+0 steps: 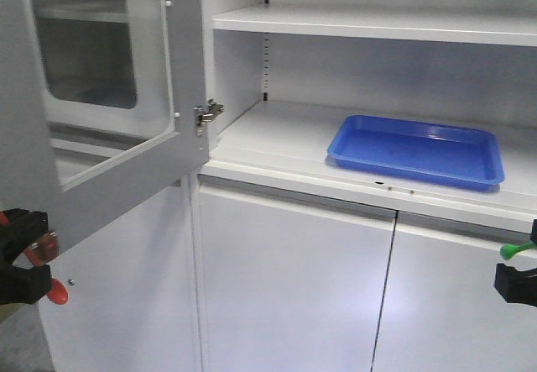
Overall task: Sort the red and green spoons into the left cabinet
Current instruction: 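Approach the open cabinet shelf holding the blue tray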
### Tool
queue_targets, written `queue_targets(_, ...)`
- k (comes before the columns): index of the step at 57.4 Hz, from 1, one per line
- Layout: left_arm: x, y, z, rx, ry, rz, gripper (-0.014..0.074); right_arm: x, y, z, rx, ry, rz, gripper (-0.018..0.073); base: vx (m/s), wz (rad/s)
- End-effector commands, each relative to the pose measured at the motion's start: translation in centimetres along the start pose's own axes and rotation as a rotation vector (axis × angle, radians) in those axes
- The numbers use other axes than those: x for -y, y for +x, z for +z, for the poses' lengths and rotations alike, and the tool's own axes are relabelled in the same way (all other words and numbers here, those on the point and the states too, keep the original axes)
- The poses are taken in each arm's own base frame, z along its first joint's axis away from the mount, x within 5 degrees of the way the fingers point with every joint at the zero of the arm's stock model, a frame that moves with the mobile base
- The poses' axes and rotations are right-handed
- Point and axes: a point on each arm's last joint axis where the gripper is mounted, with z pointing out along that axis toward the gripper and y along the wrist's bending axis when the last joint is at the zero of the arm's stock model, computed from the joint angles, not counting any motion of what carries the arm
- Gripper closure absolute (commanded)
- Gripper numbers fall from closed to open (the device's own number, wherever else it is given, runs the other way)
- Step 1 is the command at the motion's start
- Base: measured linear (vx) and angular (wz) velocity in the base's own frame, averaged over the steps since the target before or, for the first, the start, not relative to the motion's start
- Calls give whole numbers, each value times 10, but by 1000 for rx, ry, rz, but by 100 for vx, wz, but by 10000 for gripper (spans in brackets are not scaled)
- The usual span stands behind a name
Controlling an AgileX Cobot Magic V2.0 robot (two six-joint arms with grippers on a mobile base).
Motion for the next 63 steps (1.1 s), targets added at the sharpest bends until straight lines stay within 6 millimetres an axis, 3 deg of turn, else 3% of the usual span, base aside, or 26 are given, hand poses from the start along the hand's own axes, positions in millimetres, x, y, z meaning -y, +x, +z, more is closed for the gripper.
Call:
queue_targets(1, 2, -19, -5, 125, 5, -12, 600, 1, -14, -4, 44, -16, 17, 562, 36, -52)
queue_targets(63, 2, -19, -5, 125, 5, -12, 600, 1, -14, -4, 44, -16, 17, 562, 30, -23)
